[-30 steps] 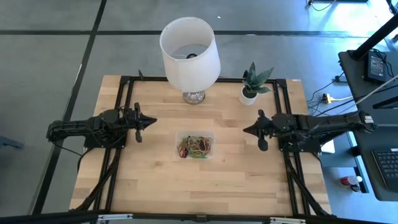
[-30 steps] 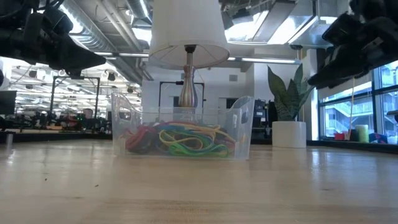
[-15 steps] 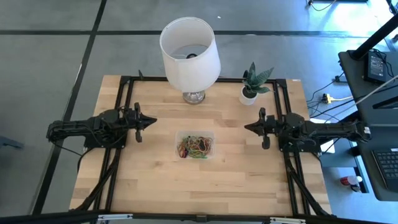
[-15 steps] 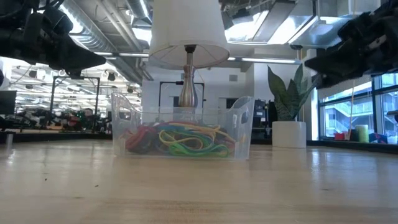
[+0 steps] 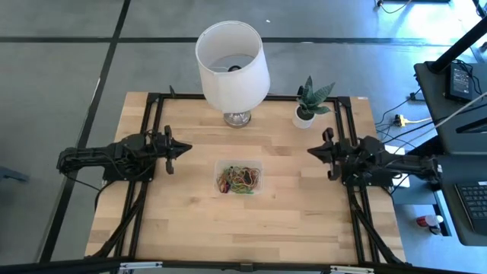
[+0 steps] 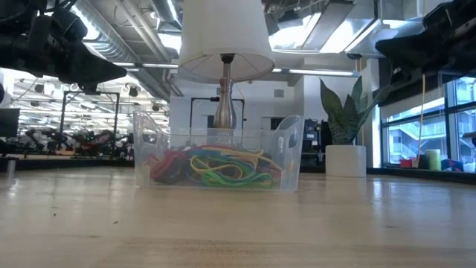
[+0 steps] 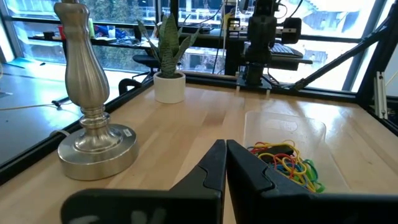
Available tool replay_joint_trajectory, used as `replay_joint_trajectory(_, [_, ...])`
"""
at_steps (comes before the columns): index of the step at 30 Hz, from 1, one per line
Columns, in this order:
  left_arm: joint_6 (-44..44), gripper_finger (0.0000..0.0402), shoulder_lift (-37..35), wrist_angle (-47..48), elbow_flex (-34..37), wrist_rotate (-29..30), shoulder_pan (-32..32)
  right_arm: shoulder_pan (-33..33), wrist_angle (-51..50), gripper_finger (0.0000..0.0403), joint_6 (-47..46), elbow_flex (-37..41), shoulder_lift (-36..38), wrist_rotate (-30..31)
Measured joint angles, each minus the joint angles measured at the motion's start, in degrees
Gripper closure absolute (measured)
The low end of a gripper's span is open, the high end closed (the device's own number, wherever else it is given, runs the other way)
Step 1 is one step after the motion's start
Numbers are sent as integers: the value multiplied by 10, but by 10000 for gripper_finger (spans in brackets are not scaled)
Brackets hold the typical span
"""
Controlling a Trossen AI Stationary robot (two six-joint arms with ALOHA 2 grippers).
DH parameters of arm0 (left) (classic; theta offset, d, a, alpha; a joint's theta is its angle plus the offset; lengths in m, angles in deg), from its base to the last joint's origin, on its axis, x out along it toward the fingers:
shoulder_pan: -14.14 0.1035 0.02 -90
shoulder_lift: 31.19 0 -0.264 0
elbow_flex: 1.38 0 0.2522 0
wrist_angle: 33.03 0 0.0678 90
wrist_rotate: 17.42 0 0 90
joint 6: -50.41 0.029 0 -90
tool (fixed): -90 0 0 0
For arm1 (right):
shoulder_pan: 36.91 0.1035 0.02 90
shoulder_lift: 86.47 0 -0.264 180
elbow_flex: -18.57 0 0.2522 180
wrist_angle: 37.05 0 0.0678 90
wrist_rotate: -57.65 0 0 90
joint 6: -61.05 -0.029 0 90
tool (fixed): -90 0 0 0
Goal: Pick and place rubber bands into bin
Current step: Return to Home Position
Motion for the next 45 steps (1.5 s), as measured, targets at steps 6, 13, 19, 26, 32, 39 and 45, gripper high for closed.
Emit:
replay_joint_trajectory(6, [0,392,0,0,0,0,0,0,-5,403,-33,-1,22,-36])
replay_joint_trajectory(13, [0,395,0,0,0,0,0,0,-56,401,-75,-1,21,-45])
replay_joint_trajectory(19, [0,393,0,0,0,0,0,0,-93,383,-75,-1,20,-45])
replay_joint_trajectory(26, [0,393,0,0,0,0,0,0,-93,374,-75,-1,20,-45])
replay_joint_trajectory(32, [0,395,0,0,0,0,0,0,-93,378,-76,-1,20,-45])
replay_joint_trajectory(39, [0,391,0,0,0,0,0,0,-92,378,-75,-1,20,-44])
replay_joint_trajectory(45, [0,396,0,0,0,0,0,0,-92,383,-75,-1,20,-44])
